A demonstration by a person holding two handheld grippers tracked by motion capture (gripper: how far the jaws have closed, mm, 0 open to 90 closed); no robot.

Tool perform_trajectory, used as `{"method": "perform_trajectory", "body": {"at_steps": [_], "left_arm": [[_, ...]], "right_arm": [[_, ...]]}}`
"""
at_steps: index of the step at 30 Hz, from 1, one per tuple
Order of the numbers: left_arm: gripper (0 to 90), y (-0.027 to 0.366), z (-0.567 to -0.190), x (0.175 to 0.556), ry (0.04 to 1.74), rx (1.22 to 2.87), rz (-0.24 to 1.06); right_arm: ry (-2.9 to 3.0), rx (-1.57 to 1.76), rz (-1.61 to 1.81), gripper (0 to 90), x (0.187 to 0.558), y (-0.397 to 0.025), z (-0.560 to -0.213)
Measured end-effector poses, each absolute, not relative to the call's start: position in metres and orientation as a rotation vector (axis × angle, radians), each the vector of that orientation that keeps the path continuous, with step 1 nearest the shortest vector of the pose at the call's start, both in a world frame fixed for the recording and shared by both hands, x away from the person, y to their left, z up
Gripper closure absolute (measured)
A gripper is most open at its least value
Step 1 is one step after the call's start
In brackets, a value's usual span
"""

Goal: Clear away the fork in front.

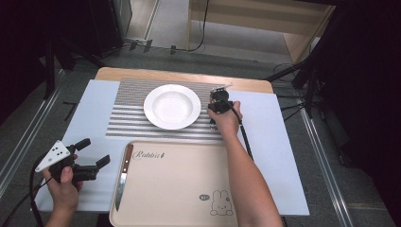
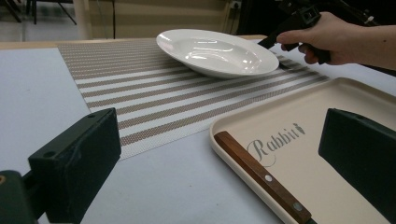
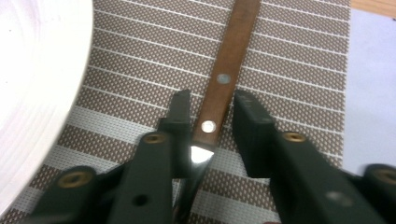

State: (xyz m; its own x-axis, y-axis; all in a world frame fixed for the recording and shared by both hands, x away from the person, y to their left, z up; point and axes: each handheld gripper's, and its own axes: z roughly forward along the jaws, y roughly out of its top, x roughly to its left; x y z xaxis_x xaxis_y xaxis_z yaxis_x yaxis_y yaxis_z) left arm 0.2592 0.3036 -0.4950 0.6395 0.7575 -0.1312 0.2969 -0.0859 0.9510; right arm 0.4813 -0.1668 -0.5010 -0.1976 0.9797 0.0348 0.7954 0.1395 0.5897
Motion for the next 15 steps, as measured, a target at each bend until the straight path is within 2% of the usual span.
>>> {"method": "perform_trajectory", "body": {"at_steps": [1,12,15], "left_arm": [[0.0,0.304,-0.495,0.259,0.876,1.666,0.480],[0.0,0.300,-0.493,0.259,0.871,1.695,0.507],[0.0,0.297,-0.492,0.260,0.880,1.671,0.477]], "right_arm": [[2.058,1.718,0.698,75.5,0.481,-0.167,-0.501],[2.068,1.689,0.798,76.4,0.474,-0.176,-0.500],[2.059,1.680,0.864,76.4,0.467,-0.179,-0.500]]}}
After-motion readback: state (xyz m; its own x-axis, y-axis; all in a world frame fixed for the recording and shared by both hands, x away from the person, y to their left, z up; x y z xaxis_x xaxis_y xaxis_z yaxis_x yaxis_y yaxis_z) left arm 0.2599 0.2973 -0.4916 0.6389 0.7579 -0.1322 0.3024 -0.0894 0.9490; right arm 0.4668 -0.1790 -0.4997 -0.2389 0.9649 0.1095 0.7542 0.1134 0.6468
